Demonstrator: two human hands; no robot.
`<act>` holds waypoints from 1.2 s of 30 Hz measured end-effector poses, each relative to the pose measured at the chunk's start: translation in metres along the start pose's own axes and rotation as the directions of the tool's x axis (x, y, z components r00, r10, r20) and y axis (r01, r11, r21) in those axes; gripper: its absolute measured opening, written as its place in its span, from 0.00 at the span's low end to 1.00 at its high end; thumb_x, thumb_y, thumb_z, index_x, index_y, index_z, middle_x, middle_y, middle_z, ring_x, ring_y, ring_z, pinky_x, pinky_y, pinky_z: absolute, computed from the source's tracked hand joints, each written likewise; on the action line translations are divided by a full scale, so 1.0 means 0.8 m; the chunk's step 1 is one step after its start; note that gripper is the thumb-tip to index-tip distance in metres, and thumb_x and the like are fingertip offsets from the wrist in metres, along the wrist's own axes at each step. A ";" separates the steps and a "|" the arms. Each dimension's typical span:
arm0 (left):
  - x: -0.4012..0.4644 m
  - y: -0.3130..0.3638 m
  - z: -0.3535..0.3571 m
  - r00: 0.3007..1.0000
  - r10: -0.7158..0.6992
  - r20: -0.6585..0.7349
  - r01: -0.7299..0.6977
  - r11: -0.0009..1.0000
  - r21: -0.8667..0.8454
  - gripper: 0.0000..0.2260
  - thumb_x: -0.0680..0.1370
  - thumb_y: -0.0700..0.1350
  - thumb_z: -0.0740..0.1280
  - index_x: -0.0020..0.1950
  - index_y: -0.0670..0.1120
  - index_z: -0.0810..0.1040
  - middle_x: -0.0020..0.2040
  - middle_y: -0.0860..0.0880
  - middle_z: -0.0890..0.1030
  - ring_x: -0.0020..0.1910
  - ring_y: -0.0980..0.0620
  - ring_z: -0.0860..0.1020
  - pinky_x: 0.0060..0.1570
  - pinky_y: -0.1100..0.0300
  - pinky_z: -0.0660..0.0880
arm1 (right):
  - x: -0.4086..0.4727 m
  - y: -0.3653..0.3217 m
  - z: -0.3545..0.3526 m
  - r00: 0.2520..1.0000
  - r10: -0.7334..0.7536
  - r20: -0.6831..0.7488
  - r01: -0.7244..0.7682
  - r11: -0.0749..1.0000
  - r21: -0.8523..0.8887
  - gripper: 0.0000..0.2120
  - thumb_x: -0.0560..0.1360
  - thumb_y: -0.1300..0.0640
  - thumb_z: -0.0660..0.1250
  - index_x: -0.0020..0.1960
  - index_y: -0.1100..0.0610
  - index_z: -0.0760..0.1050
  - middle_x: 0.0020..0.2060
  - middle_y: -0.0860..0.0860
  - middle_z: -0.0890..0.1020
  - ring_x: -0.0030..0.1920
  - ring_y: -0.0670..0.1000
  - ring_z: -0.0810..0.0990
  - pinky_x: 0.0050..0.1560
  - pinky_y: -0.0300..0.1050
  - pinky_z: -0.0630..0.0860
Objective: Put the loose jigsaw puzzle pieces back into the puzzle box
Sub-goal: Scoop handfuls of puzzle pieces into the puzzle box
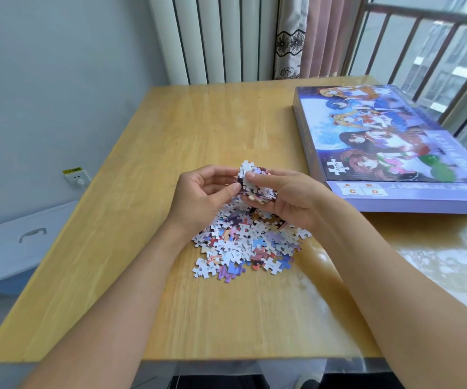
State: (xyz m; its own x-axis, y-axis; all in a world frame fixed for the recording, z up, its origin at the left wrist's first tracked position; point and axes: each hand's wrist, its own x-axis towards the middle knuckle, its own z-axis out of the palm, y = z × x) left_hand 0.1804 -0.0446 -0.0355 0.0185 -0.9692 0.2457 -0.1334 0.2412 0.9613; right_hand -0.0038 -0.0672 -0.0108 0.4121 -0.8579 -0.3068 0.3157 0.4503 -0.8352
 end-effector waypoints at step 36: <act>0.000 0.068 0.183 0.949 0.216 0.231 -0.316 0.682 0.659 0.11 0.75 0.40 0.66 0.50 0.51 0.85 0.45 0.49 0.85 0.44 0.44 0.80 0.40 0.52 0.75 | -0.208 -0.057 -0.091 0.981 -0.014 -0.194 0.053 0.979 0.197 0.04 0.77 0.69 0.69 0.50 0.70 0.78 0.44 0.63 0.86 0.44 0.59 0.87 0.41 0.50 0.85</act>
State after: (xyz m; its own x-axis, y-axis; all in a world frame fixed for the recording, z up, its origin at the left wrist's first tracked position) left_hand 0.0277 -0.0385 -0.0013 -0.2400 -0.8792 0.4117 -0.7503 0.4371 0.4960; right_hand -0.1487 0.0369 0.0453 0.2340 -0.8957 -0.3781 0.4992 0.4444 -0.7438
